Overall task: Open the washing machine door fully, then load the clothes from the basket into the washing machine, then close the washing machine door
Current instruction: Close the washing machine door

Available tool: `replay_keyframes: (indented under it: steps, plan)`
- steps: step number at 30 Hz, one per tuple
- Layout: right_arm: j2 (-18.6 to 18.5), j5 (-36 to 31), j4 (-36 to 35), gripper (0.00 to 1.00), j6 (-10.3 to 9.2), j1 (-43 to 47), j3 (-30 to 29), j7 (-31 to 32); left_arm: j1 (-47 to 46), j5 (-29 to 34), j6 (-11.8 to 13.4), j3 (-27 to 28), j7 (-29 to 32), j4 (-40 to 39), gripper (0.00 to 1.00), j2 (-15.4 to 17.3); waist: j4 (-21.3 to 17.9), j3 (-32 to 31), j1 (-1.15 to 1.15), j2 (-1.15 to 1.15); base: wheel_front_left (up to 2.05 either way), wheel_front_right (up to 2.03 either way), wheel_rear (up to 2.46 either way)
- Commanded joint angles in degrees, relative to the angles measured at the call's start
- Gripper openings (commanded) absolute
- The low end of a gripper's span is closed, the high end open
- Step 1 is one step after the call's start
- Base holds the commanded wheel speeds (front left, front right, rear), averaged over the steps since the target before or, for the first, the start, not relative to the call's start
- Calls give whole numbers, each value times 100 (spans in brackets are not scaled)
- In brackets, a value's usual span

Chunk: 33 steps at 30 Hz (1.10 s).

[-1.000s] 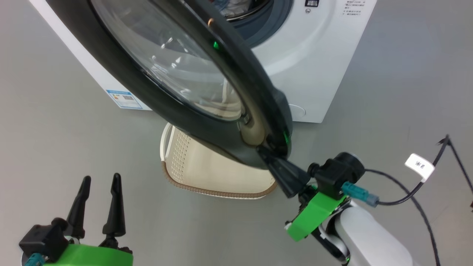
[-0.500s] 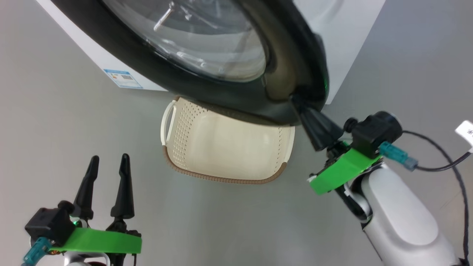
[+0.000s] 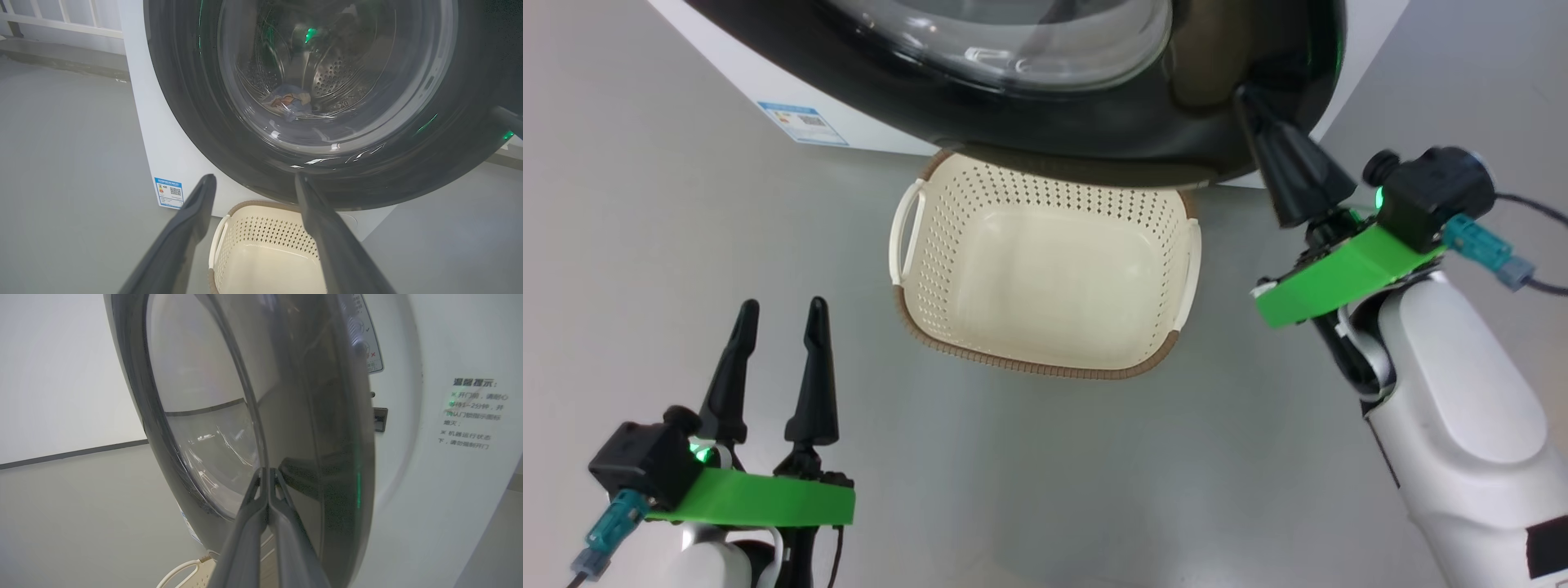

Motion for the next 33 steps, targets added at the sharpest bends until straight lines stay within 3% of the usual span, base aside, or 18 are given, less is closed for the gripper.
replay_keyframes:
  steps: [1,23,33]
  plan:
    - [58,-130,-105,0,7,-124,-56,-27,-84,-31,-9,171,-36,-181,100,90,48,77,0,0,0,0,0]
    - [112,-406,148,0,7,-1113,-939,-27,-405,-66,-9,-86,-36,-225,100,34,261,540,0,0,0,0,0]
    - [148,-489,178,0,7,-1293,-1017,-27,-495,-80,-9,-129,-36,-221,100,39,293,649,0,0,0,0,0]
